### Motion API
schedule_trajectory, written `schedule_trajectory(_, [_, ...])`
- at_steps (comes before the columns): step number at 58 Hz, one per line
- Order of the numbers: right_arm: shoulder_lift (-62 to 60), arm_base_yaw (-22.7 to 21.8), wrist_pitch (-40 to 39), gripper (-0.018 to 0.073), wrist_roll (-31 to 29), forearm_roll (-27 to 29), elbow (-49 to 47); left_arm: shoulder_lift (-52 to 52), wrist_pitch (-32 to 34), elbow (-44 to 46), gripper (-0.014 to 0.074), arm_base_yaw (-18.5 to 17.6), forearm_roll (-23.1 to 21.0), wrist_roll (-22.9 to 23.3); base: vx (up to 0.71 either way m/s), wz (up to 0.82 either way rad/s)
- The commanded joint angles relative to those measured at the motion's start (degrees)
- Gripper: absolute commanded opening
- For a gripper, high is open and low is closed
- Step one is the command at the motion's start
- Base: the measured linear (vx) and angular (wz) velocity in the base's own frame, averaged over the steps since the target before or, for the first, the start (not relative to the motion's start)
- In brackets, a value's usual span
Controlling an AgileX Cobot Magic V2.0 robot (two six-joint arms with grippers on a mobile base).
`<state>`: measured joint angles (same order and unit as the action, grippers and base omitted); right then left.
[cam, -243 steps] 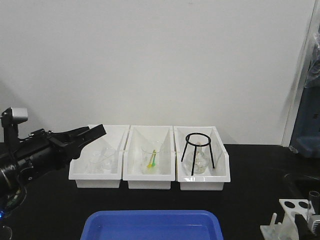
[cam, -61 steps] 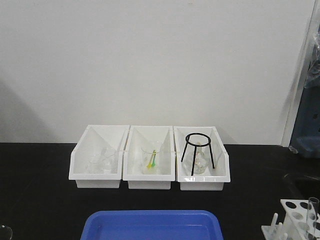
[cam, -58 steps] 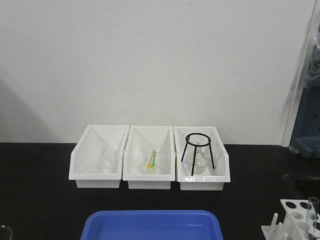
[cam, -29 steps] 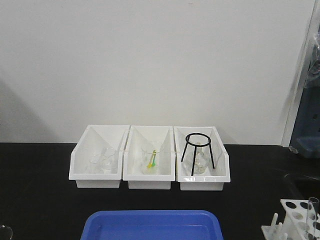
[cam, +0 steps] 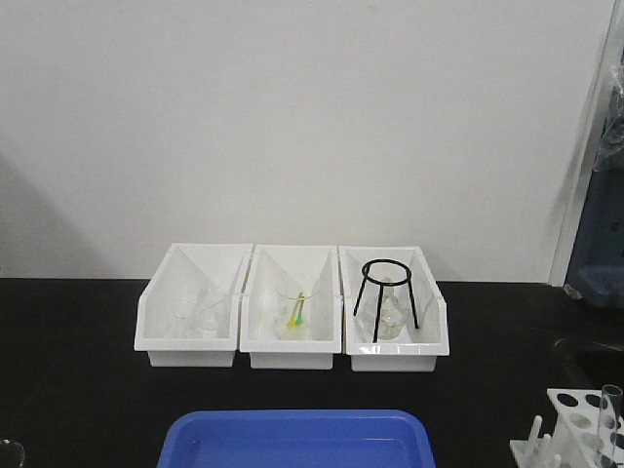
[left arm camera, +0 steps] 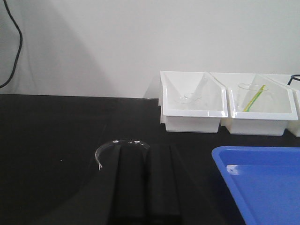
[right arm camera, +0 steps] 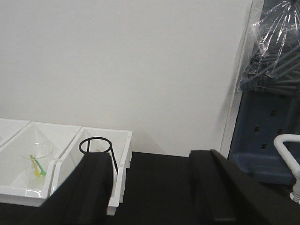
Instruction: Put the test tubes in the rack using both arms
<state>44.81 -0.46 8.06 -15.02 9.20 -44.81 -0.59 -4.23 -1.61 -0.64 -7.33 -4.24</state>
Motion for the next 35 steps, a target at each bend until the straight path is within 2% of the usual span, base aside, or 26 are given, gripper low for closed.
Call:
schedule_trajectory(1, [-0.5,-0.3,-4.8,0.0435,-0.7,-0.4,-1.9,-0.9,4.2,1.5,-0.0006,0.3,-0.8,-0.1,0.00,0.00])
schedule_trajectory(35, [-0.5,-0.3,-4.8,0.0435,-0.7,-0.4,-1.9,-0.9,4.2,1.5,-0.0006,0.3,-0.8,-0.1,0.00,0.00])
